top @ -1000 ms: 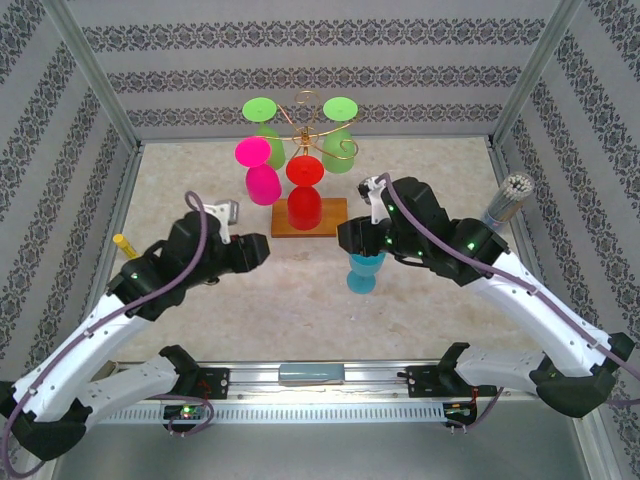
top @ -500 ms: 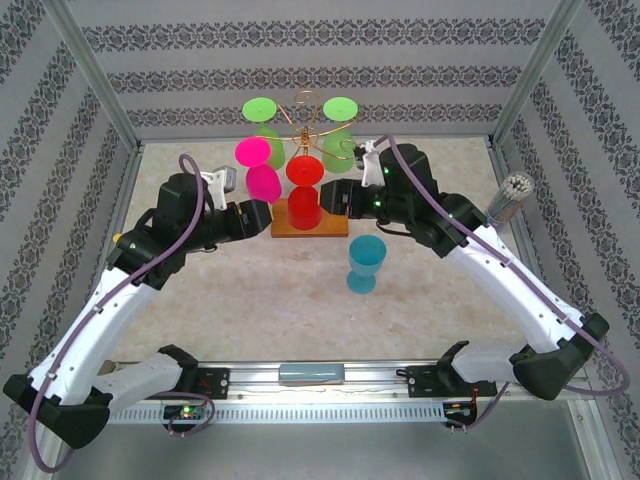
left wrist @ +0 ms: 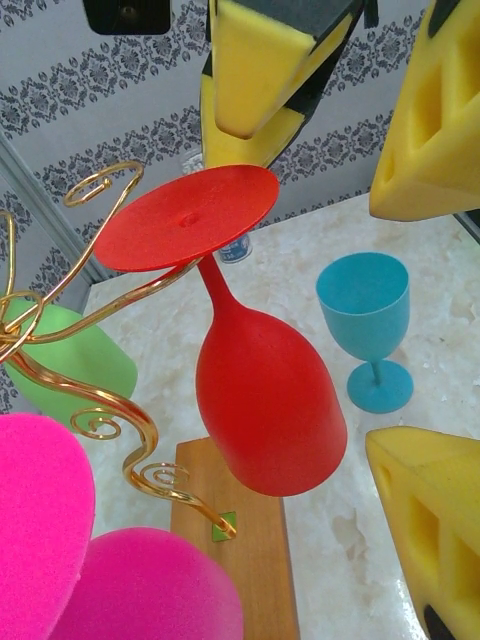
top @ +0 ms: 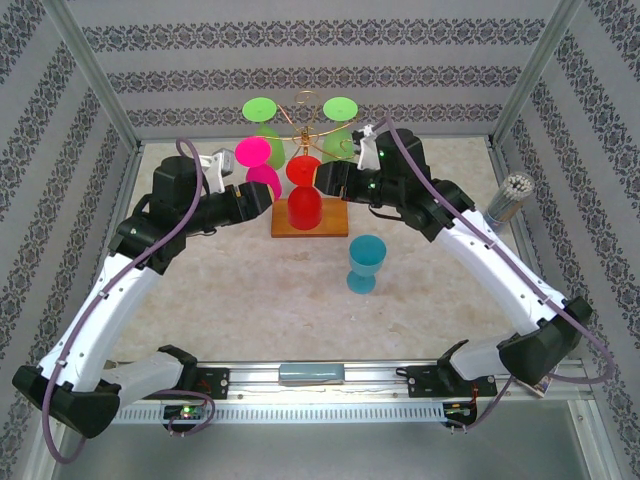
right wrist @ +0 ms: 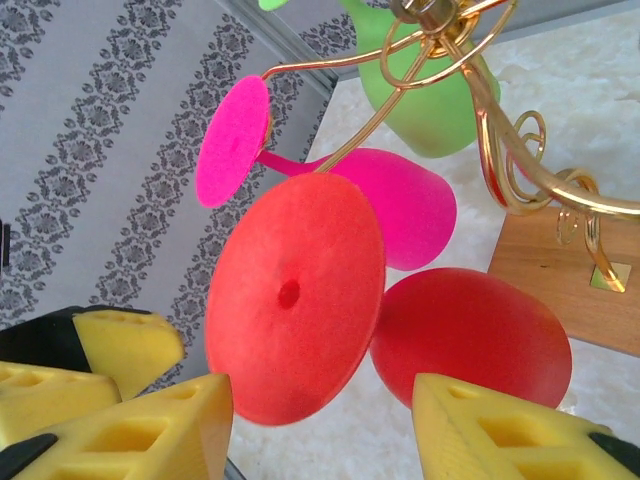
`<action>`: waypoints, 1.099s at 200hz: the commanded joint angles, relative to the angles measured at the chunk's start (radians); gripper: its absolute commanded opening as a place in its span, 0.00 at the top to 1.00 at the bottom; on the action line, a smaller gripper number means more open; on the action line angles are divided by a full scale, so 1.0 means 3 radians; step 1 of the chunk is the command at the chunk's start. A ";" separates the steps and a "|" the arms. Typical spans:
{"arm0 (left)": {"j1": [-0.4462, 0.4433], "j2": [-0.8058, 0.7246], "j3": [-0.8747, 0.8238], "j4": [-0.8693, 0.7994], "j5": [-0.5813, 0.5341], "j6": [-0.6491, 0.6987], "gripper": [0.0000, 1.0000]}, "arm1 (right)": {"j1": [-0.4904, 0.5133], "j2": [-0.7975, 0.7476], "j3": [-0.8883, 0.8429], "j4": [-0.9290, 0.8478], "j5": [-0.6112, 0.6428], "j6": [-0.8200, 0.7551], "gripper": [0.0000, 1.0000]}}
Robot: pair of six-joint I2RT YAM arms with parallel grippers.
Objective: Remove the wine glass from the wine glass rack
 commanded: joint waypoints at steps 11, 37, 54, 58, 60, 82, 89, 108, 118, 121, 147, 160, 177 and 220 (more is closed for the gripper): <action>0.0074 0.0020 0.0095 0.0189 0.0130 0.0047 0.43 | -0.0088 0.0053 0.0075 0.0194 -0.0135 0.0109 0.52; 0.0103 0.0024 0.0087 0.0206 0.0143 0.0042 0.43 | -0.0132 0.0067 0.0036 0.0301 -0.0212 0.0161 0.55; 0.0113 0.0031 0.0062 0.0223 0.0154 0.0027 0.43 | -0.0147 0.0082 0.0033 0.0318 -0.0234 0.0176 0.56; 0.0118 0.0033 0.0060 0.0226 0.0157 0.0026 0.43 | -0.0147 0.0086 0.0033 0.0322 -0.0238 0.0179 0.56; 0.0118 0.0034 0.0057 0.0229 0.0159 0.0022 0.43 | -0.0147 0.0092 0.0033 0.0323 -0.0239 0.0177 0.56; 0.0133 0.0025 0.0034 0.0245 0.0172 0.0011 0.43 | -0.0152 0.0128 0.0043 0.0329 -0.0279 0.0195 0.57; 0.0137 0.0026 0.0026 0.0253 0.0179 0.0006 0.43 | -0.0152 0.0139 0.0044 0.0329 -0.0289 0.0196 0.56; 0.0152 0.0021 0.0009 0.0271 0.0184 -0.0011 0.43 | -0.0157 0.0148 0.0034 0.0324 -0.0285 0.0197 0.57; 0.0153 0.0015 -0.0001 0.0281 0.0185 -0.0015 0.43 | -0.0158 0.0152 0.0026 0.0322 -0.0280 0.0195 0.56; 0.0159 0.0011 -0.0002 0.0283 0.0186 -0.0015 0.43 | -0.0158 0.0152 0.0023 0.0323 -0.0280 0.0191 0.56; 0.0171 0.0001 -0.0021 0.0285 0.0190 -0.0018 0.43 | -0.0158 0.0157 0.0011 0.0335 -0.0285 0.0201 0.57; 0.0181 -0.0014 -0.0040 0.0295 0.0185 -0.0029 0.43 | -0.0158 0.0163 0.0008 0.0334 -0.0293 0.0200 0.59; 0.0188 -0.0027 -0.0066 0.0303 0.0187 -0.0040 0.43 | -0.0155 0.0176 0.0012 0.0339 -0.0298 0.0205 0.60; 0.0210 -0.0058 -0.0096 0.0317 0.0188 -0.0056 0.43 | -0.0158 0.0190 0.0009 0.0349 -0.0316 0.0212 0.63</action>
